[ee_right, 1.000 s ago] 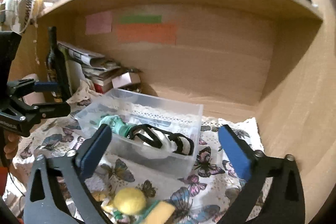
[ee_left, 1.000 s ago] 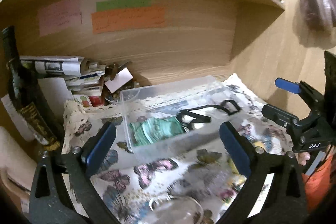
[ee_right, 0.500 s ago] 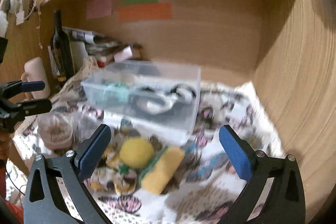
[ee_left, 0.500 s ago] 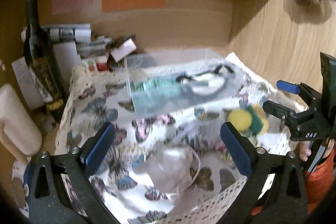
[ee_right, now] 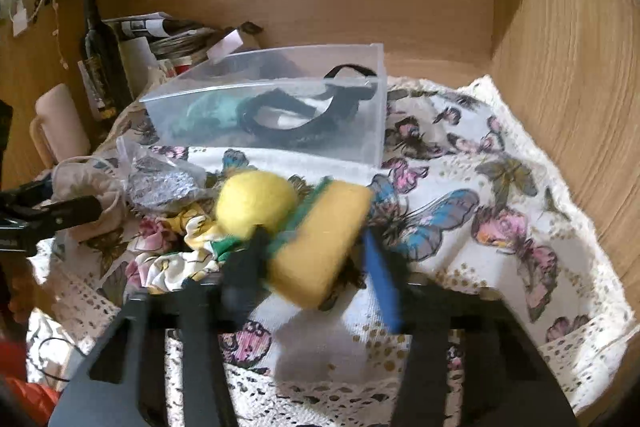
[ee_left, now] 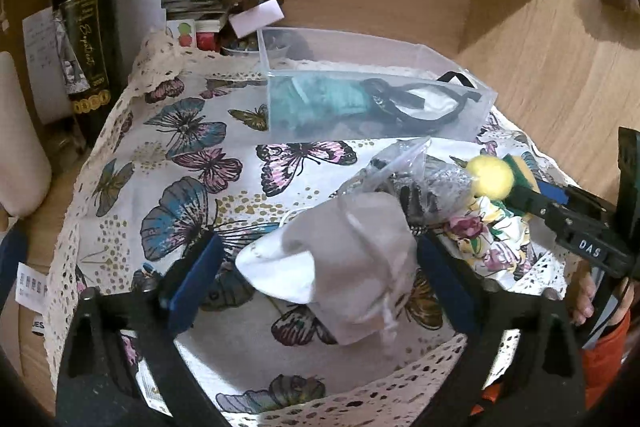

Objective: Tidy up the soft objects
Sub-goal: 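Grasp the white cloth with the left tool while the right tool grasps the yellow sponge, then lower the white cloth into the box while the right tool drops the sponge in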

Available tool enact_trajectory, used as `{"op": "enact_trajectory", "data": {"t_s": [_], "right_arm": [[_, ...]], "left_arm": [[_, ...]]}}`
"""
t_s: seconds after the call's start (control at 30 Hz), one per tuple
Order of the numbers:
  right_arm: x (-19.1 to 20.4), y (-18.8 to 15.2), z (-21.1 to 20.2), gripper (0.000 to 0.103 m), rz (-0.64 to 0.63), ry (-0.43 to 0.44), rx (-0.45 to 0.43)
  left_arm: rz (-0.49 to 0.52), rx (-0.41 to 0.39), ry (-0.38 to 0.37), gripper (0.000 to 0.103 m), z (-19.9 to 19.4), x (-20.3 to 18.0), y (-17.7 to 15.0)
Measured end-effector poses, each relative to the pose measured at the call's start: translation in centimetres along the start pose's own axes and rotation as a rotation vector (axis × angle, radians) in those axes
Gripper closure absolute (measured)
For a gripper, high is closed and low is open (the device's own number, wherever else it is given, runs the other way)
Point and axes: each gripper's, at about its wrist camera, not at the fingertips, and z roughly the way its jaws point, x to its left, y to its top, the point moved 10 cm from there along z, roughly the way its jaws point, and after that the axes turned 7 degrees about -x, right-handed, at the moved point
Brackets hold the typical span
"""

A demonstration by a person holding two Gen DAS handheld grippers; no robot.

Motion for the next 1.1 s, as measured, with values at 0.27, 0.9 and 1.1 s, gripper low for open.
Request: {"op": "enact_trajectory", "data": {"t_s": [0.27,0.9,1.1], "right_arm": [[-0.2,1.9,-1.5,0.067,-0.017,-0.041,-0.074],[2.2,11.2,-2.4,0.067,-0.096,0.009,-0.269],[3.4,14.2,-0.9,0.067,-0.108,0.033,-0.302]], "left_arm": [[-0.002,-0.021,-0.048,0.065,-0.8,-0.4,0.9],[0.114,-0.257,-0.019,0.066,-4.3,-1.8,11.5],[0.128,-0.277,-0.025,0.066,-2.7,-2.8,14.6]]}}
